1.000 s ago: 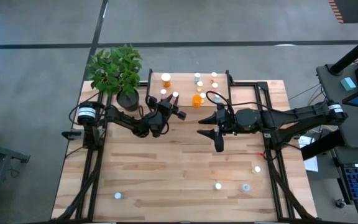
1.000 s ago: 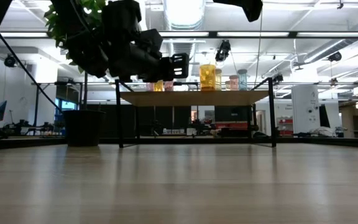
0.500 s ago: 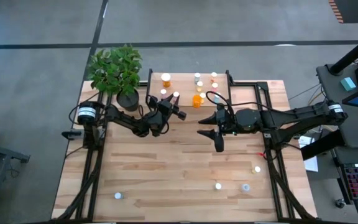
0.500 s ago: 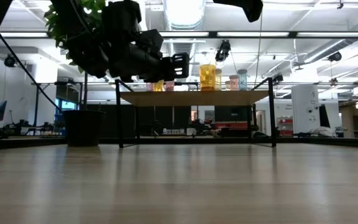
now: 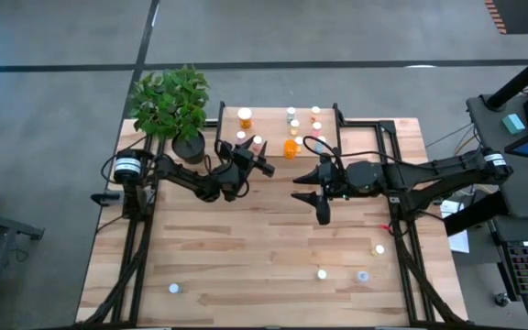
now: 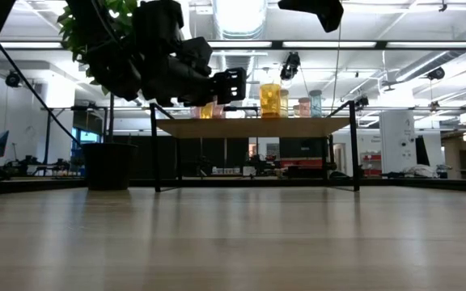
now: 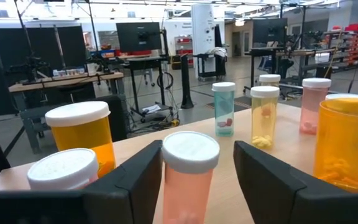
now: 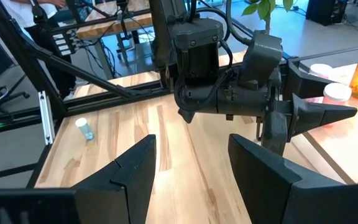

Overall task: Pick and place medicine bottles onto shelf by color
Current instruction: Put the red pill bottle on the shelf, then adjust the bottom orange pill bottle, then put the blue pill bottle on the shelf

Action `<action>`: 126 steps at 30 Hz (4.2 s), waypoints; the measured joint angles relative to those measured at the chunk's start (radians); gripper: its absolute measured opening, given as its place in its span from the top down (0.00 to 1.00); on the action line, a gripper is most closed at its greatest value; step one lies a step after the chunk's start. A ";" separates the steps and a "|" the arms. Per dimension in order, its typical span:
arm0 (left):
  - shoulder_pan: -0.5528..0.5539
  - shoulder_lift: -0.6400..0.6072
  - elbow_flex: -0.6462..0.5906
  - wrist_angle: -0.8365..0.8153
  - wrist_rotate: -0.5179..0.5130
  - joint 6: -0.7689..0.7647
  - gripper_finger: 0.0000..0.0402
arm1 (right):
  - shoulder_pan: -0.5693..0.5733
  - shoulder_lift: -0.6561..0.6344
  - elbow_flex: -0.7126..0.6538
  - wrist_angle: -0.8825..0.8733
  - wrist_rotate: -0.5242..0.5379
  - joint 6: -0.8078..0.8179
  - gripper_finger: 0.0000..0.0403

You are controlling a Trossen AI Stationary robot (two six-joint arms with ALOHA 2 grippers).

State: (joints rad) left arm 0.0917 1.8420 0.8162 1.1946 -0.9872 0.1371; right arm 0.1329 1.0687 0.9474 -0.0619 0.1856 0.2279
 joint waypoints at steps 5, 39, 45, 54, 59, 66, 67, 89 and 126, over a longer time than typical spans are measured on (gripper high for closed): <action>-0.002 0.000 -0.005 -0.001 -0.003 0.000 0.54 | 0.000 0.000 0.000 -0.002 0.000 0.000 0.52; -0.011 -0.118 0.002 0.002 -0.024 0.113 0.54 | 0.000 0.000 -0.001 -0.023 0.000 -0.012 0.52; -0.082 -0.202 0.002 -0.001 -0.007 0.152 0.54 | 0.000 0.000 0.026 -0.180 0.064 -0.118 0.52; -0.301 -0.369 -0.006 -0.013 0.071 0.529 0.54 | -0.050 0.062 0.205 -0.451 0.198 -0.286 0.52; -0.414 -0.440 -0.037 -0.130 0.072 0.639 0.54 | -0.098 0.178 0.347 -0.658 0.199 -0.451 0.53; -0.466 -0.470 -0.043 -0.210 0.056 0.690 0.54 | -0.150 0.320 0.461 -0.940 0.200 -0.564 0.65; -0.466 -0.470 -0.043 -0.208 0.044 0.690 0.54 | -0.157 0.333 0.461 -0.943 0.201 -0.576 0.68; -0.465 -0.471 -0.061 -0.209 -0.129 0.744 0.54 | -0.284 0.487 0.458 -0.656 0.262 -0.784 0.98; -0.460 -0.468 -0.087 -0.240 -0.026 0.431 0.54 | -0.053 0.188 0.086 -0.176 0.095 -0.639 0.98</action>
State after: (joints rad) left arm -0.3684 1.3739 0.7292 0.9548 -1.0132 0.5678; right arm 0.0798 1.2564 1.0329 -0.2378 0.2802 -0.4106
